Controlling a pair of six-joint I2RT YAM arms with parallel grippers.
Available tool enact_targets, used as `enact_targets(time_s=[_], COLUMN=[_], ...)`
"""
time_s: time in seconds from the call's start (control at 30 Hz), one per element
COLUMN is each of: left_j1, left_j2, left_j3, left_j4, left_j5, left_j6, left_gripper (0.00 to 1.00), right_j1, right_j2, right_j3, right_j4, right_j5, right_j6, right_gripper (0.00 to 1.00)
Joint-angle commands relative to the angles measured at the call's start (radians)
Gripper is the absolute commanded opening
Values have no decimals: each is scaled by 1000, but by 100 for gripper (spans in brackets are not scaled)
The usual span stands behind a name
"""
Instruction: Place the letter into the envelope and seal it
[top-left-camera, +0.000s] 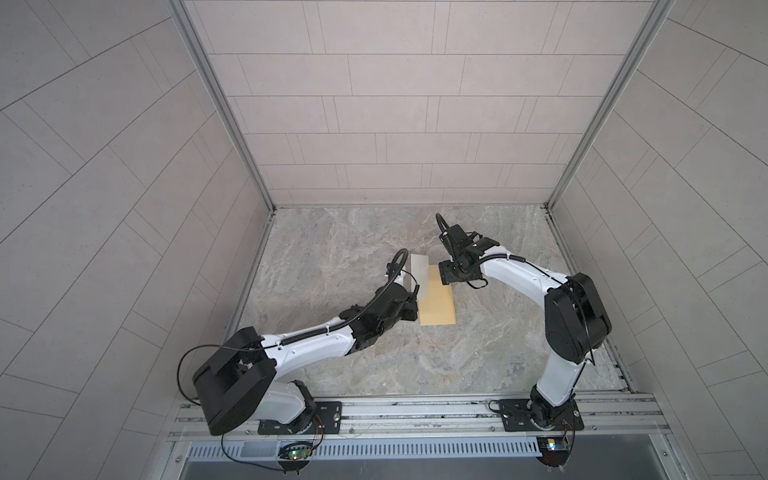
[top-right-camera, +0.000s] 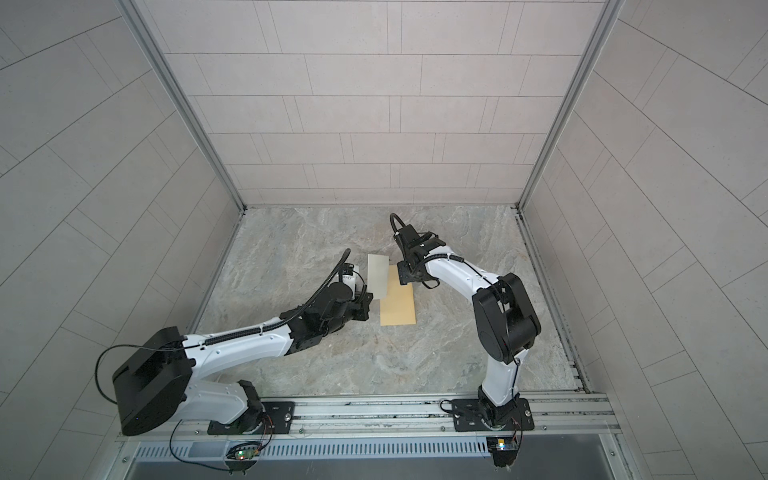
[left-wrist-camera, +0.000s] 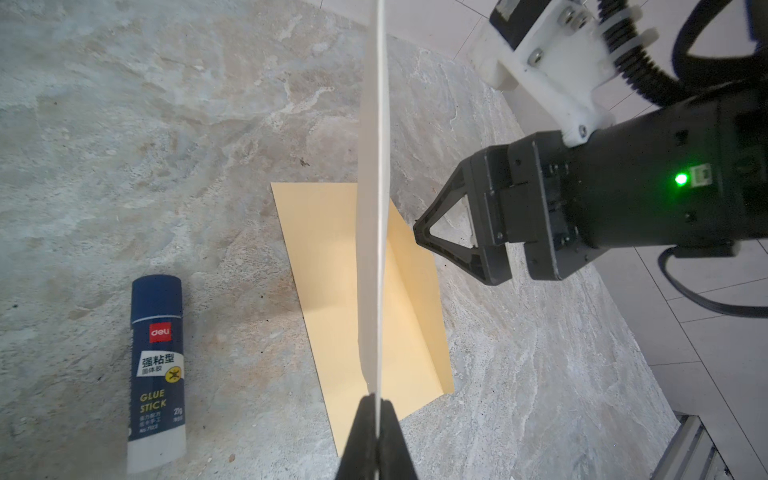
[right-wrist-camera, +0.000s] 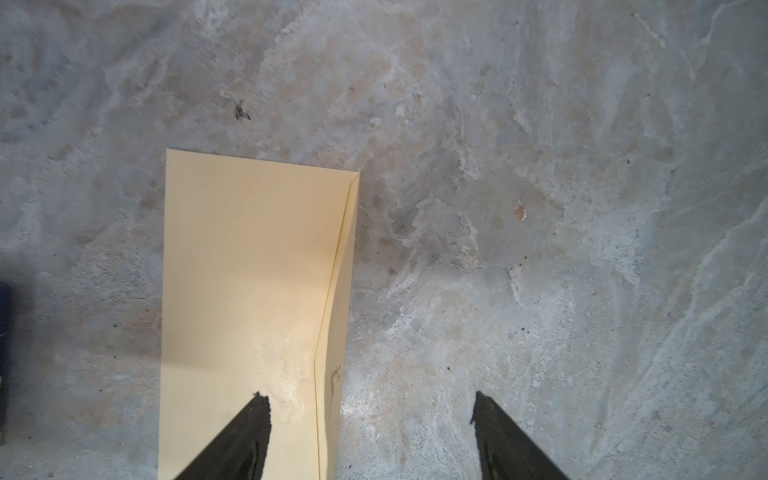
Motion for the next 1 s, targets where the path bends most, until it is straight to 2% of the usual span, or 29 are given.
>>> enact_targets(time_s=[0.0, 0.3, 0.97], left_j1=[-5, -7, -19], left_j2=[22, 96, 185], left_j3=[40, 86, 123], left_j4=[-8, -65, -209], left_j5=[20, 52, -39], left_j6=[-50, -67, -50], left_gripper=[0, 0, 0], right_j1=[5, 7, 22], right_j2=[18, 63, 95], right_j3=[22, 40, 60], right_j4=[-27, -43, -85], right_j5=[36, 53, 140], right_j6=[-9, -22, -67], right_gripper=[77, 77, 75])
